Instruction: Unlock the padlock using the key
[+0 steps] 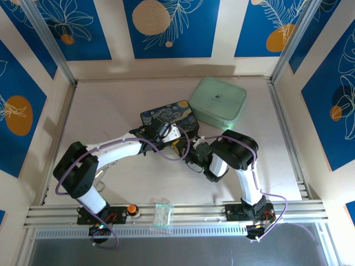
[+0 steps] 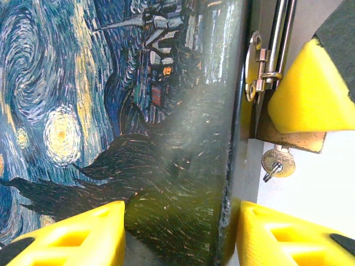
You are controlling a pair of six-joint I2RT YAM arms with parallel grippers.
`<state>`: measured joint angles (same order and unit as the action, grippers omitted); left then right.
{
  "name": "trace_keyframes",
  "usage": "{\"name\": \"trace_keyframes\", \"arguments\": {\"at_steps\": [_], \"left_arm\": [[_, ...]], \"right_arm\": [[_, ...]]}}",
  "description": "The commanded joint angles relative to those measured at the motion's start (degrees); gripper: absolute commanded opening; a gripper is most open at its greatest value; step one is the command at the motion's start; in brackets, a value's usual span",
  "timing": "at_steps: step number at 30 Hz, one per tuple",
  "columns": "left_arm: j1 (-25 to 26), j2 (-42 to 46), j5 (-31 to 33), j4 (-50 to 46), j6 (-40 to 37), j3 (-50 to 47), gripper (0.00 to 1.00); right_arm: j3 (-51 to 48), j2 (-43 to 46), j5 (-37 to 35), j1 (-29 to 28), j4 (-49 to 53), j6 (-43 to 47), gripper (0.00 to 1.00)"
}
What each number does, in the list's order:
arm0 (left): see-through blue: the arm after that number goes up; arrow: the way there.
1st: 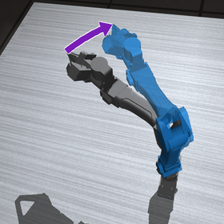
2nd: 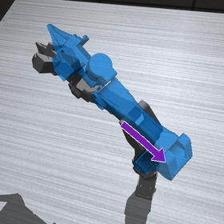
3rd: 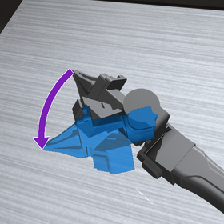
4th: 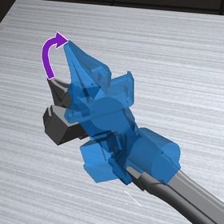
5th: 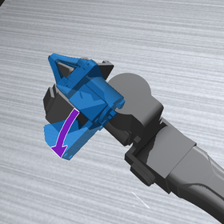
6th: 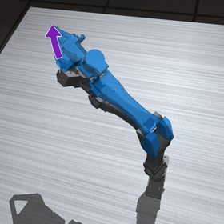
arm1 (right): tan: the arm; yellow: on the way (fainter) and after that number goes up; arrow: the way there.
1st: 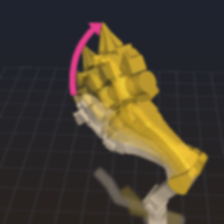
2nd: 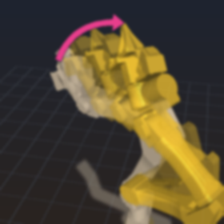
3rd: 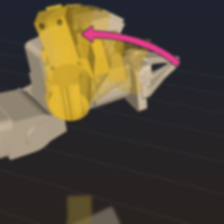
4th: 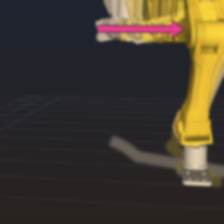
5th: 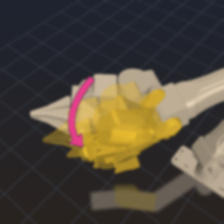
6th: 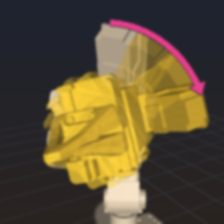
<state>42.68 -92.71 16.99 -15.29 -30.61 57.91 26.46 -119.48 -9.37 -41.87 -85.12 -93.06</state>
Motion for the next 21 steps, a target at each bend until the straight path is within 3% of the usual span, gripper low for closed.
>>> {"name": "trace_keyframes", "arguments": {"at_steps": [1, 21], "left_arm": [[-0.26, -1.26, -2.14, -7.99, -0.94, -3.38, 0.5], [-0.84, -1.35, -1.8, -8.73, -1.05, -3.58, 0.46]], "right_arm": [[-2.33, -0.67, -5.16, 2.65, 4.72, -0.65, 0.0], [-4.47, 0.92, -1.42, 7.08, 4.77, 0.78, 0.0]]}}
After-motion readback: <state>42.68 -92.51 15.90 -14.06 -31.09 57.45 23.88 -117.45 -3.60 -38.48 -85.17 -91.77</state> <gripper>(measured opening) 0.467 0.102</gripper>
